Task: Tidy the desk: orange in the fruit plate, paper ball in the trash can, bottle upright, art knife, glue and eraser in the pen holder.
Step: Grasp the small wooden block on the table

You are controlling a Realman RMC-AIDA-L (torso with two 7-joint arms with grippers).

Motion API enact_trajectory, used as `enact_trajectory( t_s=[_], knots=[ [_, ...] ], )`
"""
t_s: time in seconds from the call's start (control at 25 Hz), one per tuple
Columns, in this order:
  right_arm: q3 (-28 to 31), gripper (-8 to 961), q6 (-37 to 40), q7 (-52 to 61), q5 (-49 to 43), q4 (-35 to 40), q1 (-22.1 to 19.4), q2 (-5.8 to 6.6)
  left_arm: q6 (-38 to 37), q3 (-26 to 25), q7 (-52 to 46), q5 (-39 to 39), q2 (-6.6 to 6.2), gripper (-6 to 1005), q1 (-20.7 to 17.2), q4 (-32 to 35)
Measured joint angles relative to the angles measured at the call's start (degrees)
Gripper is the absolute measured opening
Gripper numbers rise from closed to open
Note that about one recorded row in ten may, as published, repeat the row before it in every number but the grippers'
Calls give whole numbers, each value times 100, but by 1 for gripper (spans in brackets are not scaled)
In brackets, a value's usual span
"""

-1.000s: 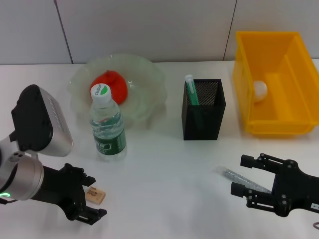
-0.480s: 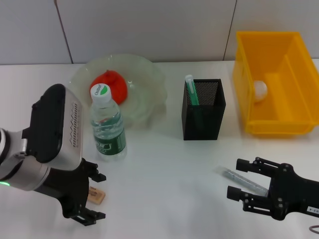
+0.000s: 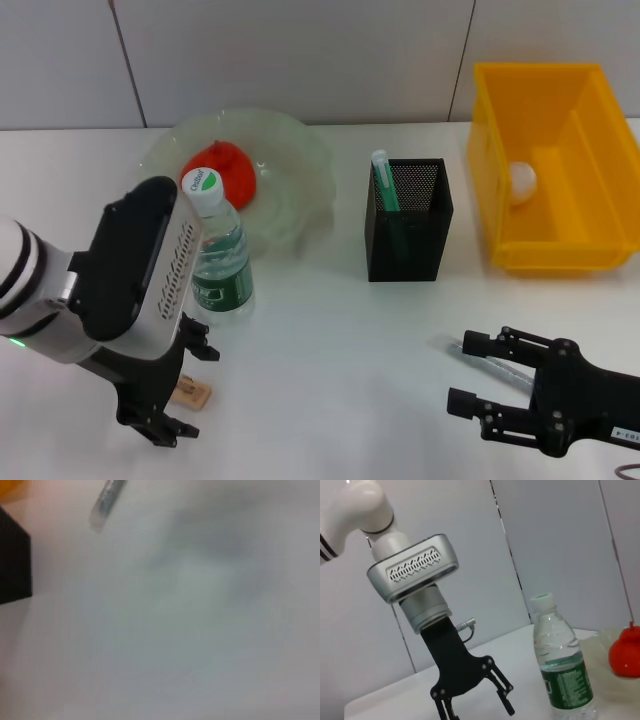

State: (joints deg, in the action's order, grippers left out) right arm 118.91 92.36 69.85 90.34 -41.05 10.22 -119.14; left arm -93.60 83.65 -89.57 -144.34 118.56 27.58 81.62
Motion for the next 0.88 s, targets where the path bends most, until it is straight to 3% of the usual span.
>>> enact_trajectory(
  t_s=[0.28,0.68,0.88],
  knots=[
    [0,757,49,-14,0,220,76,-4,67,-27,340,-213,8,792,381,-626],
    [0,757,54,-83,1,280,81,-4,128,-140,577,-283,8,791,524,-804],
    [1,757,54,-85,1,296,80,-4,173,-279,645,-421,7,658,757,-1236]
  ],
)
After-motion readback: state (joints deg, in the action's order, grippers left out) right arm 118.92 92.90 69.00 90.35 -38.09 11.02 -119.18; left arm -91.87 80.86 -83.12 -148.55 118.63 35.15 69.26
